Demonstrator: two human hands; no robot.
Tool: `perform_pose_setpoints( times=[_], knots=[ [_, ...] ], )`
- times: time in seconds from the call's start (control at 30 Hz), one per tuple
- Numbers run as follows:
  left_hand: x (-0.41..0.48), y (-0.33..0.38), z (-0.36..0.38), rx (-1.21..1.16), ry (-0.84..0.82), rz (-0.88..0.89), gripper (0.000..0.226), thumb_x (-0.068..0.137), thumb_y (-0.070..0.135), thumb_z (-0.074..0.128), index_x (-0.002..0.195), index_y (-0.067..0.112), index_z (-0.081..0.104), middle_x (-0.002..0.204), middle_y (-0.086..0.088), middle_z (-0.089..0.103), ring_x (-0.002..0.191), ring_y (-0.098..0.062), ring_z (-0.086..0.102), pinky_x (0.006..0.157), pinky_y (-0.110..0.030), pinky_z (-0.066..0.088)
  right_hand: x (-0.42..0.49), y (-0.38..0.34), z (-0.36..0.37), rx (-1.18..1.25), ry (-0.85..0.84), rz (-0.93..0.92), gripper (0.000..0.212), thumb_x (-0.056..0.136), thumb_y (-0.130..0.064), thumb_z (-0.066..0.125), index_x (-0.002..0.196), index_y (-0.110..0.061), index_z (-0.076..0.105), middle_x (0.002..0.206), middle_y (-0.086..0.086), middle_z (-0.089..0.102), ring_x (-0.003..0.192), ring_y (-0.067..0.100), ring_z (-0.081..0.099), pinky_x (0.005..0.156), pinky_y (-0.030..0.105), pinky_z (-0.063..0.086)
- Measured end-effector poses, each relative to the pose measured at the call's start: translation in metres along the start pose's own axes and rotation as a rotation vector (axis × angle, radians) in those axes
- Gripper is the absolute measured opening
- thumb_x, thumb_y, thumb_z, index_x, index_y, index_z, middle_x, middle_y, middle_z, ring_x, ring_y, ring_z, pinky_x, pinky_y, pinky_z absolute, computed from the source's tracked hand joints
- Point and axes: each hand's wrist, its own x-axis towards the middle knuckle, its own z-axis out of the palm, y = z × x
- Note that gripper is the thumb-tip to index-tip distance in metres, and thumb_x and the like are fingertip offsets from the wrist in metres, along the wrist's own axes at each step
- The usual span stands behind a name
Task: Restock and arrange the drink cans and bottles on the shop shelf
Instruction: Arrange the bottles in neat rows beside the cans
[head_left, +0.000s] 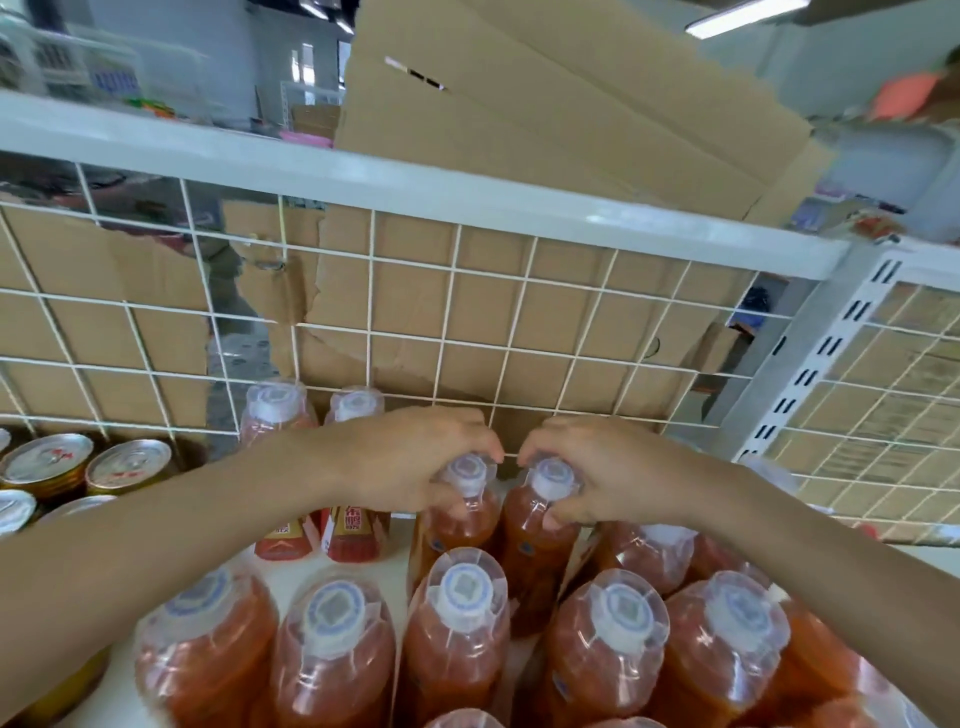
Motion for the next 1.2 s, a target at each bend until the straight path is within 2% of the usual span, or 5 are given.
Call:
perform_pose_setpoints(
  times=[0.27, 0.63, 0.77, 1.03, 1.2],
  knots=[
    [0.011, -0.007, -0.001, 0.096, 0.022, -0.113, 0.045, 0.085, 0.021, 0.064, 0.127, 0.02, 0.049, 0.115, 0.001, 0.049, 0.108, -0.016, 0.049, 0.091, -0.033, 0.04, 0.012, 0.01, 0.005, -0.001, 0.101, -0.012, 0.052, 0.073, -0.042, 0.072, 0.118, -0.023, 0.055, 0.108, -0.004, 0.055, 0.1, 0.017, 0.054, 0.08, 0.031, 0.042],
    [0.022, -0.021, -0.006, 0.227, 0.015, -0.225, 0.054, 0.088, 0.016, 0.056, 0.139, 0.022, 0.04, 0.126, -0.003, 0.044, 0.117, -0.022, 0.047, 0.095, -0.038, 0.04, 0.043, 0.014, 0.01, 0.013, 0.185, 0.038, 0.046, 0.074, -0.037, 0.07, 0.115, -0.019, 0.057, 0.104, 0.0, 0.054, 0.098, 0.022, 0.055, 0.075, 0.033, 0.041],
    [0.021, -0.02, -0.004, 0.256, -0.019, -0.196, 0.063, 0.083, 0.023, 0.064, 0.14, 0.026, 0.037, 0.126, 0.0, 0.042, 0.113, -0.019, 0.048, 0.088, -0.029, 0.039, 0.049, 0.011, 0.015, 0.048, 0.204, 0.039, 0.05, 0.074, -0.036, 0.07, 0.119, -0.02, 0.055, 0.108, 0.0, 0.053, 0.098, 0.021, 0.055, 0.076, 0.033, 0.042],
    [0.023, -0.018, -0.005, 0.362, -0.055, -0.215, 0.064, 0.083, 0.024, 0.067, 0.139, 0.021, 0.035, 0.126, -0.003, 0.041, 0.115, -0.022, 0.045, 0.094, -0.038, 0.04, 0.05, 0.014, 0.015, 0.121, 0.194, 0.066, 0.048, 0.073, -0.033, 0.073, 0.116, -0.019, 0.057, 0.107, 0.0, 0.054, 0.099, 0.019, 0.054, 0.081, 0.034, 0.044],
    [0.023, -0.018, -0.005, 0.39, -0.061, -0.206, 0.065, 0.082, 0.025, 0.067, 0.139, 0.023, 0.035, 0.127, -0.001, 0.039, 0.115, -0.019, 0.042, 0.089, -0.032, 0.036, 0.053, 0.013, 0.015, 0.127, 0.188, 0.071, 0.05, 0.074, -0.032, 0.072, 0.119, -0.018, 0.055, 0.104, -0.003, 0.049, 0.1, 0.018, 0.052, 0.075, 0.028, 0.039]
  ],
)
